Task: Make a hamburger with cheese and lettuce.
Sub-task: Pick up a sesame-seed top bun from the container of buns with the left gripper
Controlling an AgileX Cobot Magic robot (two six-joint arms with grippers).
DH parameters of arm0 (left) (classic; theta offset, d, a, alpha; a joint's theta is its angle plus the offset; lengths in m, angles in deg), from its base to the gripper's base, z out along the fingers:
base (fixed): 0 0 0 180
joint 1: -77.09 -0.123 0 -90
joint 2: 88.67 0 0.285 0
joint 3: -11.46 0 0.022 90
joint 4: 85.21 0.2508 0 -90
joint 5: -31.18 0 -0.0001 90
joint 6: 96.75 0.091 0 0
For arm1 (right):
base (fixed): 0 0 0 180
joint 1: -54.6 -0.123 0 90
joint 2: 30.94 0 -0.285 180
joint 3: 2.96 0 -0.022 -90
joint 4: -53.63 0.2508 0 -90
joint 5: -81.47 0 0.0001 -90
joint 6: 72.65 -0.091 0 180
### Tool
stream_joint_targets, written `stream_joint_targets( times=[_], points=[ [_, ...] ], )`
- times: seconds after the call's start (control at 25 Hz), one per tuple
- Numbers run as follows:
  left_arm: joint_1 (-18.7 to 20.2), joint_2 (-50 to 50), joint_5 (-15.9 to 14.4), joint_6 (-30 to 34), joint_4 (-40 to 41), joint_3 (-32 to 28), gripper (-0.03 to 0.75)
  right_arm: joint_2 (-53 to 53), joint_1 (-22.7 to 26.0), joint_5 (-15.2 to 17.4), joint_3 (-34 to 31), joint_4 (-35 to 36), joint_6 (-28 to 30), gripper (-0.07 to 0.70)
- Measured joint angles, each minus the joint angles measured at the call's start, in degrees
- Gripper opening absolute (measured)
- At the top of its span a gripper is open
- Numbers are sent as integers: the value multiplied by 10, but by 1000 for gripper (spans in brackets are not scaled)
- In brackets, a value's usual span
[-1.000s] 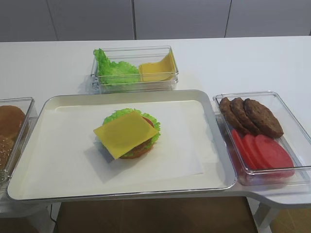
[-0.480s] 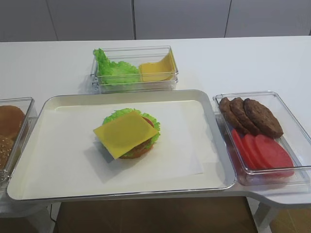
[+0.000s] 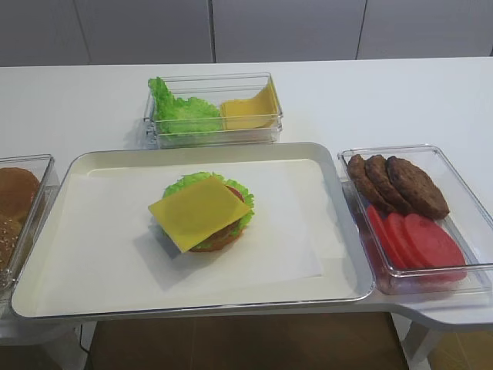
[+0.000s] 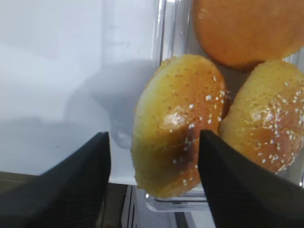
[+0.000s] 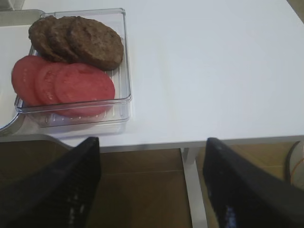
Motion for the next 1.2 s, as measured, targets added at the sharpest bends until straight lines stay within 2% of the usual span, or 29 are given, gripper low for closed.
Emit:
stream_joint_targets(
  times=[0.68, 1.0, 1.2],
  points=[
    [0, -22, 0, 27, -4, 0, 428, 0, 0, 0, 0, 0, 0, 511],
    [0, -22, 0, 32, -7, 0, 343, 0, 0, 0, 0, 0, 0, 511],
    [0, -22, 0, 35, -9, 0, 331, 0, 0, 0, 0, 0, 0, 512]
  ],
)
